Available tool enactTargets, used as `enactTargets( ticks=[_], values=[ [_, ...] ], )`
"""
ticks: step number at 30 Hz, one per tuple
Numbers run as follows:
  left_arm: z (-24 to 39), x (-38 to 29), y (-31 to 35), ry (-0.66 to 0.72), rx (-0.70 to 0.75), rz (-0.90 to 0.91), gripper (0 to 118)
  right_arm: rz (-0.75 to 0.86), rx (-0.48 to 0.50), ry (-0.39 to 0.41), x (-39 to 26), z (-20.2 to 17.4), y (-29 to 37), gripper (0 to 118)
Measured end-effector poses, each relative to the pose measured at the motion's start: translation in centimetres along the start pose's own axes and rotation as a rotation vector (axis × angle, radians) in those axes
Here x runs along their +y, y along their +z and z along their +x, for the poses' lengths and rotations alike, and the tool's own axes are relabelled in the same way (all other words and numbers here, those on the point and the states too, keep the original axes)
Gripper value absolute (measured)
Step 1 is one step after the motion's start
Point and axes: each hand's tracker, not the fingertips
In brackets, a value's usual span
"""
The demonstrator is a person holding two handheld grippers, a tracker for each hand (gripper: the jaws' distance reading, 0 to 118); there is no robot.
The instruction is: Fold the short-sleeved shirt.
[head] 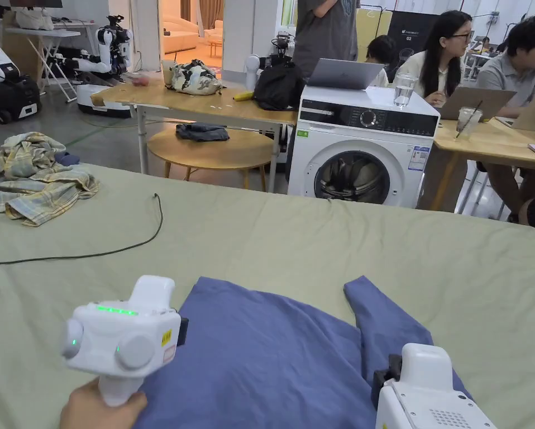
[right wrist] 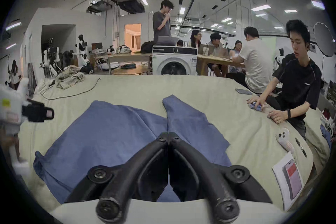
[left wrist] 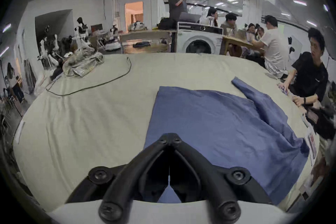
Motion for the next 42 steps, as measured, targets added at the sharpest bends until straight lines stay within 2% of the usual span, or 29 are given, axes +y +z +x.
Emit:
enactTargets(
  ticks=[8, 9, 10, 11, 12, 16, 18, 22, 24, 26, 28, 29, 31, 34, 38, 39, 42],
  values=[
    [-2.7, 10.4, -14.7, 0.018, -0.035, -0.225, 0, -0.101, 0.003, -0.017, 0.7, 0.2, -5.2, 0],
    [-3.0, 11.1, -16.2, 0.045, -0.057, -0.250, 3, -0.110, 0.007, -0.024, 0.7, 0.3, -5.6, 0],
    [-3.2, 11.6, -17.5, 0.061, -0.056, -0.274, 26, -0.122, 0.009, -0.028, 0.7, 0.4, -5.9, 0],
    [-3.5, 12.4, -19.1, 0.082, -0.053, -0.300, 40, -0.128, 0.005, -0.031, 0.7, 0.6, -6.1, 0],
    [-3.6, 12.7, -20.0, 0.099, -0.052, -0.313, 46, -0.128, 0.005, -0.032, 0.6, 0.7, -6.2, 0],
    [-3.7, 13.3, -23.5, 0.116, -0.071, -0.358, 48, -0.148, 0.003, -0.034, 0.4, 1.2, -6.7, 0],
    [-3.1, 12.9, -25.0, 0.070, -0.007, -0.414, 48, -0.159, 0.002, -0.036, 0.3, 1.5, -6.7, 0],
    [-2.1, 12.9, -25.5, 0.027, -0.004, -0.405, 49, -0.166, -0.011, -0.030, 0.1, 1.9, -6.6, 0],
    [-0.9, 12.5, -24.5, -0.044, 0.031, -0.401, 49, -0.172, -0.017, -0.033, -0.1, 2.1, -6.6, 0],
    [0.2, 11.9, -24.0, -0.102, 0.016, -0.371, 31, -0.180, -0.014, -0.046, -0.2, 2.3, -6.6, 0],
    [0.5, 11.5, -24.3, -0.124, 0.000, -0.355, 3, -0.184, -0.018, -0.052, -0.2, 2.5, -6.7, 0],
    [1.0, 11.2, -24.2, -0.142, -0.007, -0.366, 0, -0.185, -0.020, -0.057, 0.0, 2.7, -6.7, 0],
    [1.7, 11.0, -23.4, -0.185, 0.013, -0.355, 0, -0.187, -0.020, -0.067, 0.4, 3.1, -6.8, 0],
    [1.1, 11.0, -21.6, -0.169, -0.006, -0.340, 0, -0.193, -0.020, -0.084, 1.9, 4.4, -6.9, 0],
    [-0.2, 10.3, -16.3, -0.181, -0.011, -0.247, 0, -0.217, -0.040, -0.096, 5.0, 8.0, -8.9, 0],
    [-0.6, 10.0, -15.0, -0.175, -0.017, -0.228, 0, -0.236, -0.052, -0.092, 5.5, 9.4, -10.2, 3],
    [-1.8, 8.9, -10.4, -0.133, -0.003, -0.162, 0, -0.335, -0.071, -0.135, 7.0, 13.2, -14.4, 51]
  ],
)
